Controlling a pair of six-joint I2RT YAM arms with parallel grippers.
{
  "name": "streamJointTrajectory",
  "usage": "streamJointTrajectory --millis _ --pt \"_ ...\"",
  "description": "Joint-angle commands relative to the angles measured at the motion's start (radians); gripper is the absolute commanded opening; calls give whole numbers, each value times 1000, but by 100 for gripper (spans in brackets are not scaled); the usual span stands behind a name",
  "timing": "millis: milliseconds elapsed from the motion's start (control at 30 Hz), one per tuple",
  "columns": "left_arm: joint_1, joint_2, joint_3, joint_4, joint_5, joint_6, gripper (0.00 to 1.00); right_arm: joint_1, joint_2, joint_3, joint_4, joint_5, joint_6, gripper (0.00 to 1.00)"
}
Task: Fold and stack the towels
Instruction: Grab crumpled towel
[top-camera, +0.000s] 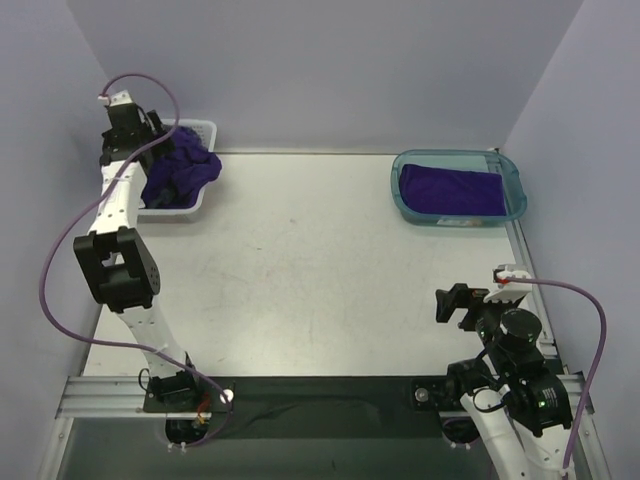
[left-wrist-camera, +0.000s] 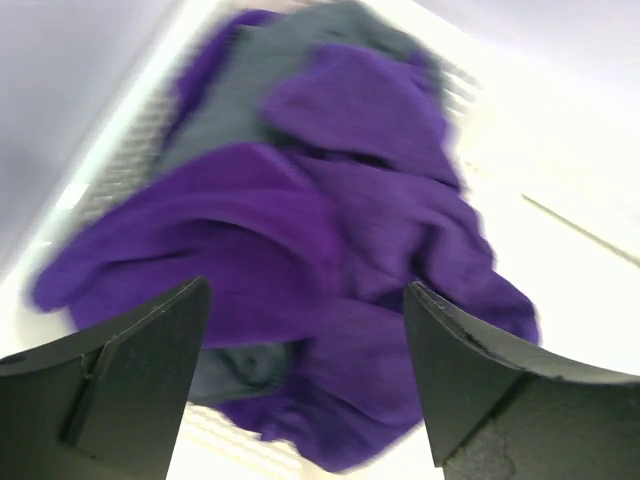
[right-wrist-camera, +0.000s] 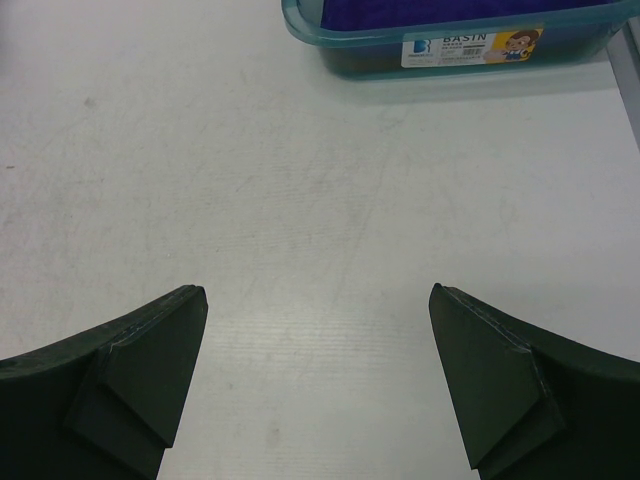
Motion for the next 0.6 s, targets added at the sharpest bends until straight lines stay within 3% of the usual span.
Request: streamJointTrajectory --millis 0,200,567 --pt "-97 -49 27 38 -3 89 89 8 22 8 31 -12 -1 100" --pt "-239 57 31 30 -81 146 89 6 21 8 31 -10 1 100" --pt "-321 209 90 10 -268 218 84 8 29 11 29 -10 -1 100"
